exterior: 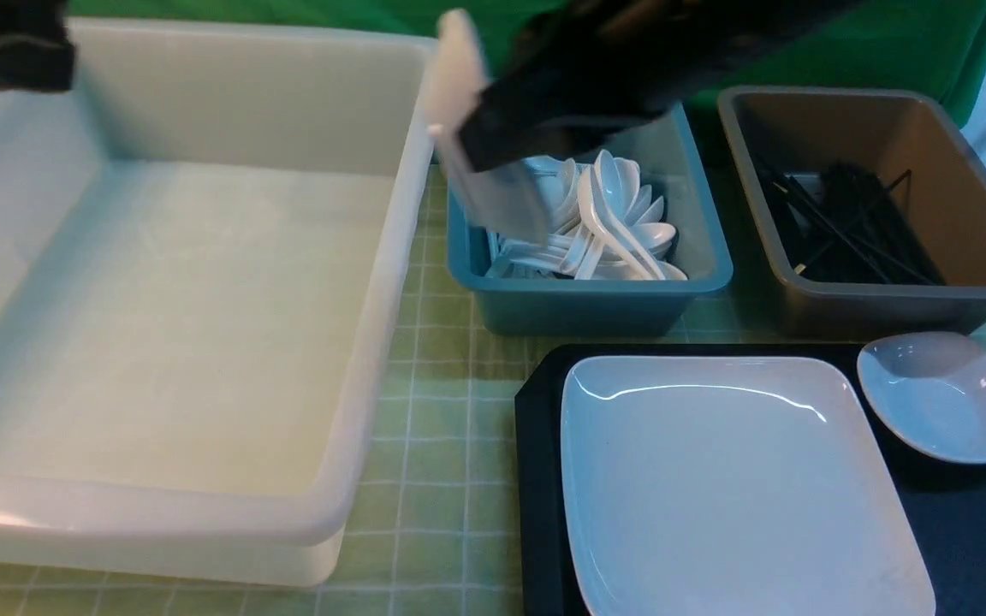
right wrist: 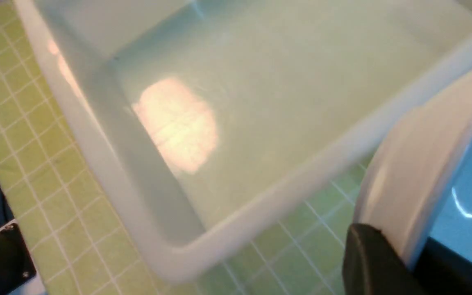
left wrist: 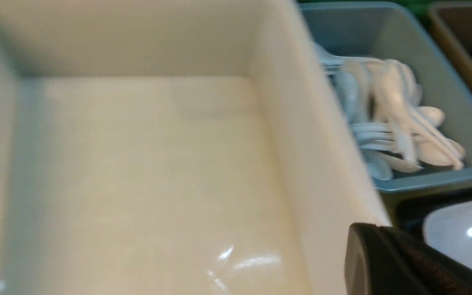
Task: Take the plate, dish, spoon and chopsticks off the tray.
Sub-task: Use the right arm to put the small plate into the large storage box on the left, then use the right arm to grab a small plate from the dinner plate
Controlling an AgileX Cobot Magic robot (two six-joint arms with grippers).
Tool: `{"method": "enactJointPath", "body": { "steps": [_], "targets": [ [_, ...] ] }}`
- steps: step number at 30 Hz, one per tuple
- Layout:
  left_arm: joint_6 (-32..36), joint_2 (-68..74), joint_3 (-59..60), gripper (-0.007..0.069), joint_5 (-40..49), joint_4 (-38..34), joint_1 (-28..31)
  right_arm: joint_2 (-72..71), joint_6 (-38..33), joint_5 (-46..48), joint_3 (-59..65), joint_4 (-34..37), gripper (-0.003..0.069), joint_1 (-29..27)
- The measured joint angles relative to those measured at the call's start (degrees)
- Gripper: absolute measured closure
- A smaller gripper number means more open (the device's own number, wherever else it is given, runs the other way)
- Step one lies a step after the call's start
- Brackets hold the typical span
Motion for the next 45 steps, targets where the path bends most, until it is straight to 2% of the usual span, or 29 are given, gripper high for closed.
{"method": "enactJointPath", "body": {
  "steps": [1, 6, 10, 16, 19, 23, 24, 26, 30, 33, 34, 37, 38, 39, 42, 44, 45],
  "targets": [
    [0.0, -1.6, 2.6, 0.0643, 0.0, -0.7, 4.3, 6.9, 0.0, 0.2, -6.1, -0.3, 0.0633, 3.2],
    [0.1, -3.9, 8.5, 0.0643, 0.6, -2.8, 11.9, 22.0, -0.2, 0.2, -21.3, -1.3, 0.0633, 8.0],
    [0.8, -4.0, 10.6, 0.0643, 1.2, -3.7, 13.1, 31.4, -0.4, 0.2, -28.9, -2.3, 0.0633, 9.6],
    [1.9, -4.0, 10.6, 0.0643, 0.6, -4.8, 13.1, 38.7, -0.7, 0.4, -30.2, -7.9, 0.0611, 10.9],
    [2.0, -4.0, 10.6, 0.0643, 0.3, -4.8, 13.1, 40.1, -0.7, 0.8, -30.2, -10.6, 0.0536, 11.5],
    [2.7, -4.0, 10.6, 0.0643, 0.3, -4.8, 13.1, 40.3, 0.0, 1.9, -30.4, -11.8, 0.0355, 12.0],
    [2.7, -4.0, 10.6, 0.0643, 0.3, -4.8, 13.1, 40.2, 0.1, 2.1, -30.5, -11.8, 0.0347, 12.0],
    [2.8, -4.0, 10.6, 0.0643, 0.3, -5.2, 13.1, 40.2, 2.4, 5.0, -31.9, -12.1, 0.0278, 12.1],
    [3.0, -4.0, 10.6, 0.0642, 0.7, -6.1, 13.1, 38.8, 7.0, 8.9, -35.3, -12.4, 0.0251, 12.1],
    [3.6, -4.0, 10.6, 0.0642, 1.4, -7.7, 13.0, 35.4, 8.2, 9.4, -36.3, -13.3, 0.0285, 12.1],
    [4.9, -4.0, 10.7, 0.0642, 1.7, -8.7, 12.4, 33.3, 8.2, 9.4, -36.4, -15.0, 0.0326, 12.1],
    [6.1, -4.0, 10.7, 0.0642, 2.5, -9.0, 6.9, 24.6, 9.3, 9.3, -32.9, -23.6, 0.0555, 9.9],
    [6.1, -4.0, 10.8, 0.0642, 2.5, -9.0, 6.4, 23.4, 9.3, 9.3, -31.9, -24.1, 0.0575, 9.4],
    [6.1, -4.1, 11.1, 0.0642, 2.5, -9.0, 3.6, 20.3, 9.4, 9.2, -28.9, -25.3, 0.0610, 7.8],
    [6.1, -4.1, 11.8, 0.0642, 2.7, -9.0, -3.2, 11.2, 9.1, 8.9, -17.5, -27.1, 0.0636, 1.3],
    [6.3, -4.1, 12.9, 0.0642, 2.7, -9.0, -9.3, 2.5, 8.0, 8.8, -3.7, -28.2, 0.0618, -5.5],
    [6.3, -4.1, 13.0, 0.0642, 2.7, -9.0, -10.3, 1.2, 7.8, 8.8, -1.2, -28.4, 0.0607, -6.8]
  ]
}}
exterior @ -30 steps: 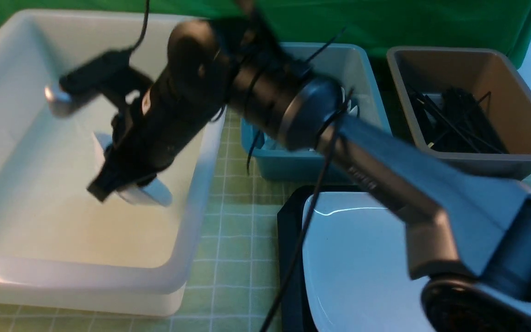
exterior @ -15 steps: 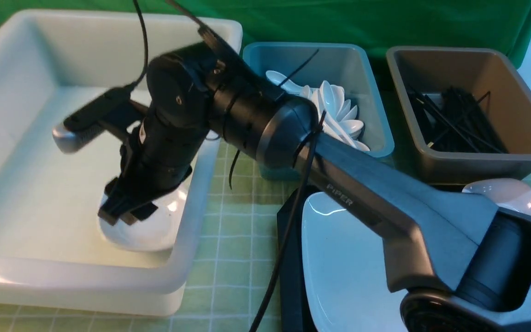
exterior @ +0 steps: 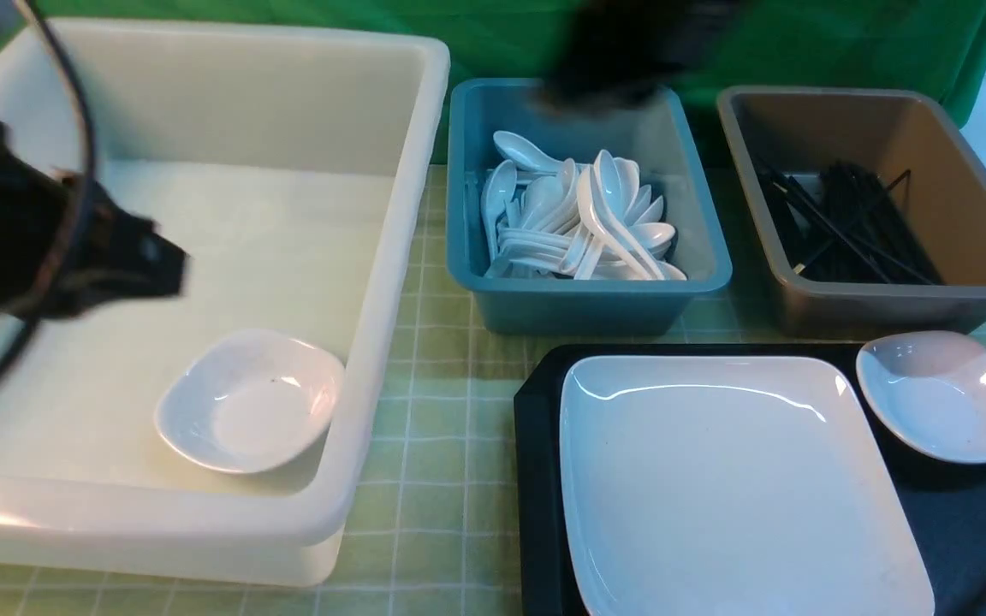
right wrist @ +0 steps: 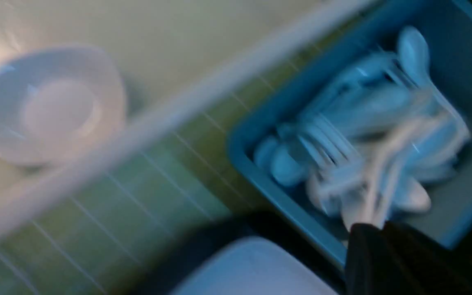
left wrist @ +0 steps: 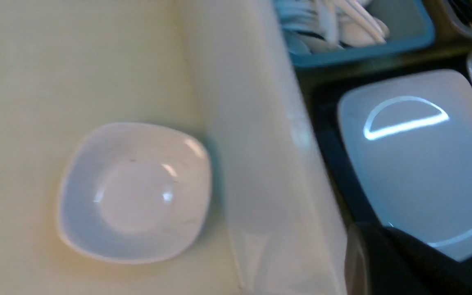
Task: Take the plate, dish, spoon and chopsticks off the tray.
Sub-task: Use the right arm to grab a small plate from the dinner plate
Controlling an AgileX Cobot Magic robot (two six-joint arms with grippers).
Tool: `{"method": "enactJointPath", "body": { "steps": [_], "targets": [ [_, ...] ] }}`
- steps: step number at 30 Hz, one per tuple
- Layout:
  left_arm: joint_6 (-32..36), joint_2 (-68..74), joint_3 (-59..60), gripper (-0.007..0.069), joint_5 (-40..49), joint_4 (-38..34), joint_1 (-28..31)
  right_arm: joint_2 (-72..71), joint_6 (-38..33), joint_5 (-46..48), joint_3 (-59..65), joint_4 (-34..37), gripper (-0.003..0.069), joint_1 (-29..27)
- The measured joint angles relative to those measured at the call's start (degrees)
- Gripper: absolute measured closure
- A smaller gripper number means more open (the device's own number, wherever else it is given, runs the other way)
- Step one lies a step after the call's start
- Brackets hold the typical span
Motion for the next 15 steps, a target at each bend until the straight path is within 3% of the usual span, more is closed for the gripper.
{"method": "enactJointPath", "body": {
  "steps": [1, 7, 10, 15],
  "targets": [
    [-0.1, 0.3, 0.4, 0.0642, -0.1, 0.0, -4.7, -5.0, -0.3, -0.2, 10.0, -0.6, 0.0570, -5.6],
    [-0.3, 2.8, 0.4, 0.0642, -3.7, -0.2, -15.6, -12.5, -5.9, -10.1, 39.5, -2.1, 0.0300, -23.9],
    [-0.4, 4.7, 0.4, 0.0642, -7.2, -0.2, -19.2, -11.9, -8.8, -14.3, 46.9, -2.1, 0.0195, -27.0],
    [1.8, 10.5, 0.4, 0.0642, -15.2, -0.2, -25.6, -10.0, -12.3, -18.9, 51.2, -2.2, 0.0155, -27.4]
  ]
}}
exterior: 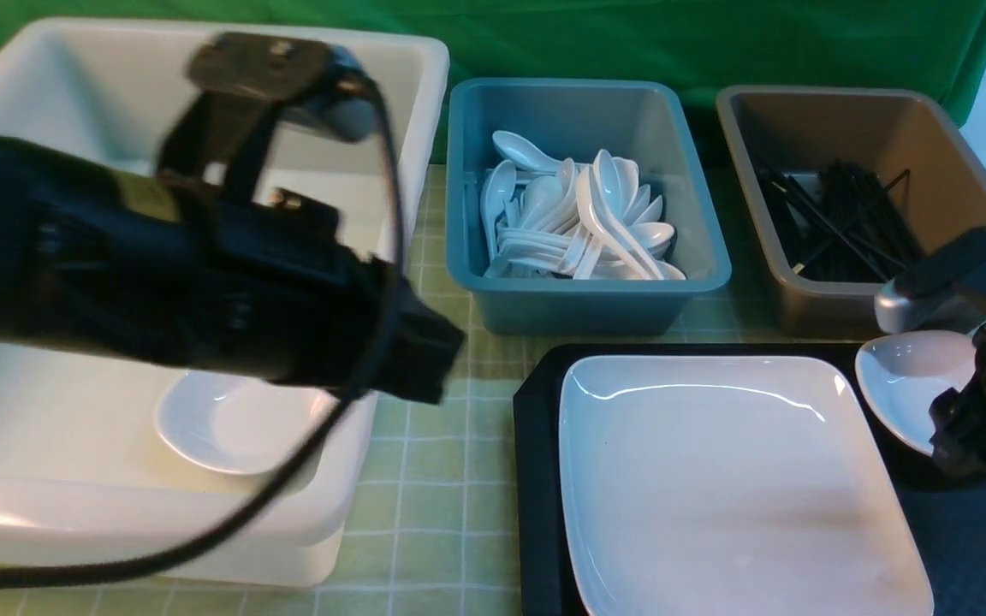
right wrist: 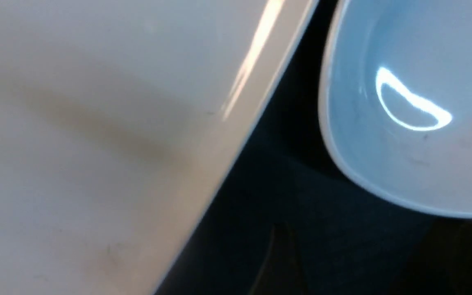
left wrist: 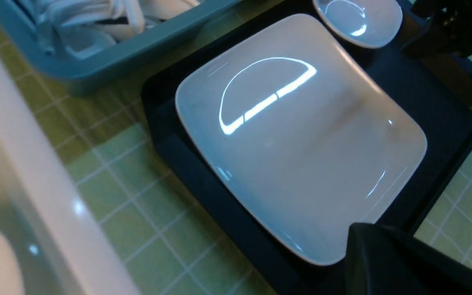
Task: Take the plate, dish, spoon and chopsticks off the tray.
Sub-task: Use the right arm to grab a small plate from the dinner plate
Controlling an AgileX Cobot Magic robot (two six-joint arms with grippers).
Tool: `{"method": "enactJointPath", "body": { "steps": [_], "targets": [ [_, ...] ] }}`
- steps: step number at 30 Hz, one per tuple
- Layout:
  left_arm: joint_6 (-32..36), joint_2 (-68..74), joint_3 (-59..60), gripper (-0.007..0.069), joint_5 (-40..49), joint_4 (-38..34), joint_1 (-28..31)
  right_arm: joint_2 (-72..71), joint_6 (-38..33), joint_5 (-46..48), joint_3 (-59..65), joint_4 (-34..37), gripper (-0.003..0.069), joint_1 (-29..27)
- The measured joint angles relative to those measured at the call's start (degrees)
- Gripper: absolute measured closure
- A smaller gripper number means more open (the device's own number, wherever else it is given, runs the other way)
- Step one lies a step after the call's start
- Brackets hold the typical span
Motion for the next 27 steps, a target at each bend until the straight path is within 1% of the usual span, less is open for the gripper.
{"method": "enactJointPath", "body": {
  "steps": [4, 6, 8, 14, 24, 26, 27],
  "targets": [
    [3.0, 7.0, -0.4, 0.0642, -8.6, 0.0, -7.1, 2.3, -0.6, -3.5, 0.3, -0.6, 0.0152, 0.0],
    [3.4, 10.8, -2.0, 0.0642, -11.6, 0.0, -10.1, 3.4, -0.7, -4.8, 0.3, -1.2, 0.0152, 0.0],
    [3.4, 14.1, -4.1, 0.0642, -12.8, 0.0, -11.5, 4.6, -0.6, -6.1, 0.3, -2.4, 0.0152, 0.0],
    [3.4, 21.2, -9.6, 0.0642, -13.2, 0.1, -12.3, 6.8, 0.0, -10.7, 0.3, -3.7, 0.0151, 0.0],
    [3.4, 22.4, -10.3, 0.0642, -13.2, 1.0, -12.3, 10.8, 0.5, -12.1, 0.3, -4.5, 0.0153, 0.0],
    [3.4, 22.4, -10.3, 0.0642, -13.2, 1.1, -12.3, 11.3, 0.5, -12.1, 0.3, -4.5, 0.0171, 0.0],
    [3.4, 22.4, -10.3, 0.0642, -13.1, 1.2, -12.3, 11.3, 0.5, -12.3, 0.3, -4.5, 0.0218, 0.0]
  ]
}}
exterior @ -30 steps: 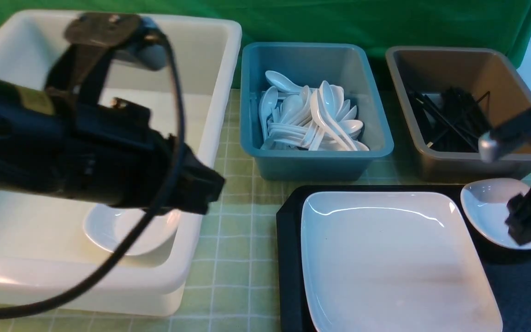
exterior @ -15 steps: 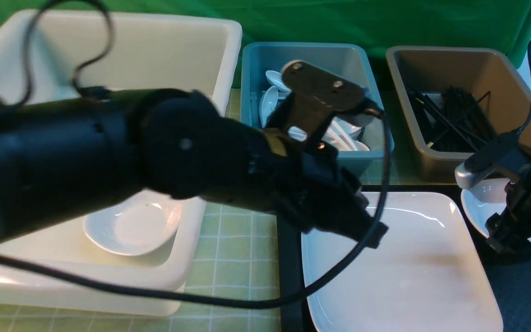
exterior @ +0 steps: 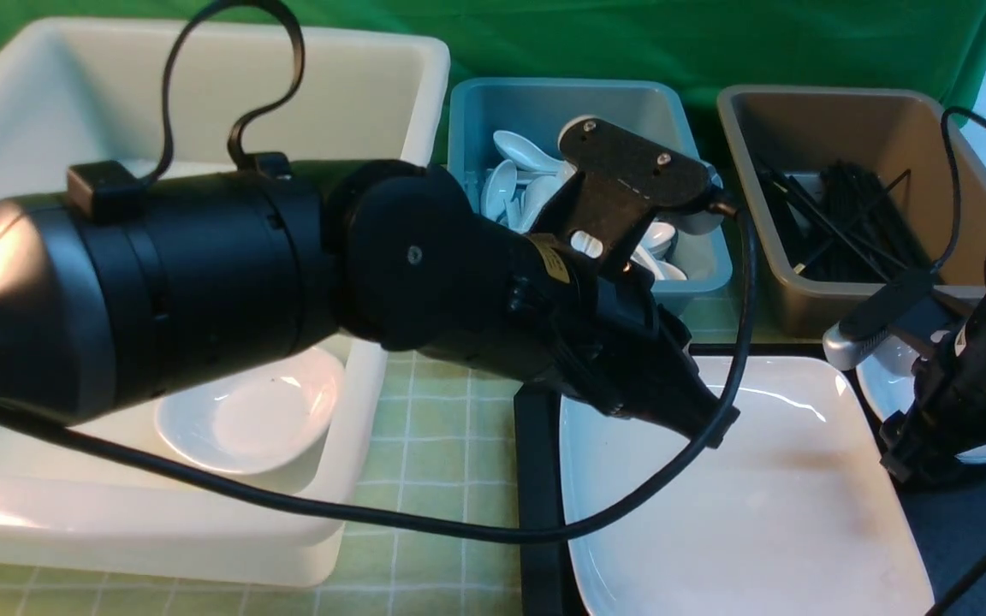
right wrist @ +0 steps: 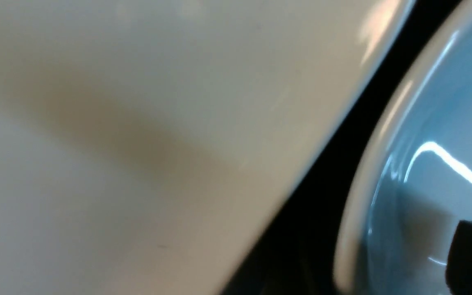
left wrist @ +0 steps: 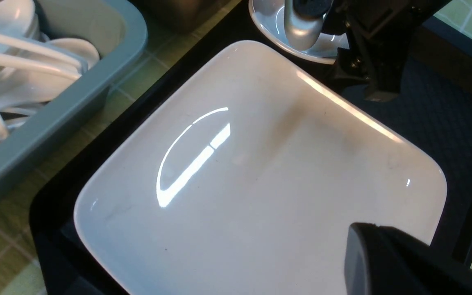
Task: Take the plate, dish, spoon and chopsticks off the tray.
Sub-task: Use the right arm to grab a small plate from the dinner plate, then use the right arm to put the small plate into the large storage box on the left
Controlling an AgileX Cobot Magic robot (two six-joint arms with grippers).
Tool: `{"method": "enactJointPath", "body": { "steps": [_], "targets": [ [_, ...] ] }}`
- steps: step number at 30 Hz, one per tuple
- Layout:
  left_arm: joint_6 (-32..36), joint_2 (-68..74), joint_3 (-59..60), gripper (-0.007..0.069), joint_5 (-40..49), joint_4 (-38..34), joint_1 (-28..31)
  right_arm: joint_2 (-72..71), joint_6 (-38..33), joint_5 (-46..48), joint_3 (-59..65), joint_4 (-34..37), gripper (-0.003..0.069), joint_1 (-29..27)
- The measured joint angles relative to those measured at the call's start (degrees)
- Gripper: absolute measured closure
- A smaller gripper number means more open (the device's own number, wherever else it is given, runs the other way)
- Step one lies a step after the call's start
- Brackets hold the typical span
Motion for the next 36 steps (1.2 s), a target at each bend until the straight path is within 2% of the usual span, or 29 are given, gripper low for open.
{"method": "enactJointPath", "body": {
  "steps": [1, 2, 4, 5, 6, 10, 16, 20, 25, 26, 32, 36],
  "targets": [
    [0.0, 0.0, 0.0, 0.0642, 0.1, 0.1, 0.0, 0.0, 0.0, 0.0, 0.0, 0.0, 0.0228, 0.0],
    [0.0, 0.0, 0.0, 0.0642, 0.1, 0.1, 0.0, 0.0, 0.0, 0.6, -0.1, 0.0, 0.0342, 0.0],
    [0.0, 0.0, 0.0, 0.0642, 0.1, 0.1, 0.0, -0.1, -0.3, 1.7, -1.3, -0.1, 0.0480, 0.3],
    [0.0, 0.0, 0.0, 0.0642, 0.1, 0.1, 0.0, -0.3, -0.3, 2.0, -1.7, -0.2, 0.0491, 0.4],
    [0.0, 0.0, 0.0, 0.0642, 0.1, 0.1, 0.0, -0.9, -0.2, 3.5, -2.8, -0.8, 0.0543, 0.6],
    [-0.1, 0.0, -0.1, 0.0642, 0.4, 0.3, 0.1, -4.2, 1.0, 9.2, -4.8, -1.5, 0.0608, 1.5],
    [-4.2, -0.1, -3.5, 0.0642, 4.7, 2.2, 2.9, -13.7, 5.4, 17.0, -8.6, 0.9, 0.0629, 5.1],
    [-6.6, -2.1, -6.4, 0.0642, 8.9, 4.7, 7.3, -19.9, 5.7, 18.2, -15.3, 6.1, 0.0629, 8.8],
    [-8.2, -11.5, -7.4, 0.0642, 16.9, 8.7, 20.4, -20.9, -2.4, 17.6, -30.7, 25.7, 0.0630, 19.2],
    [-8.2, -13.0, -7.4, 0.0642, 18.8, 9.0, 22.9, -19.8, -3.2, 17.5, -32.8, 27.5, 0.0630, 21.4],
    [-8.4, -24.3, -2.7, 0.0642, 23.1, 9.9, 41.7, -5.8, -4.4, 12.6, -46.5, 31.0, 0.0630, 36.8],
    [-8.4, -30.8, 4.5, 0.0642, 23.3, 9.9, 50.9, 7.1, -4.5, 11.1, -56.0, 31.3, 0.0630, 42.8]
  ]
}}
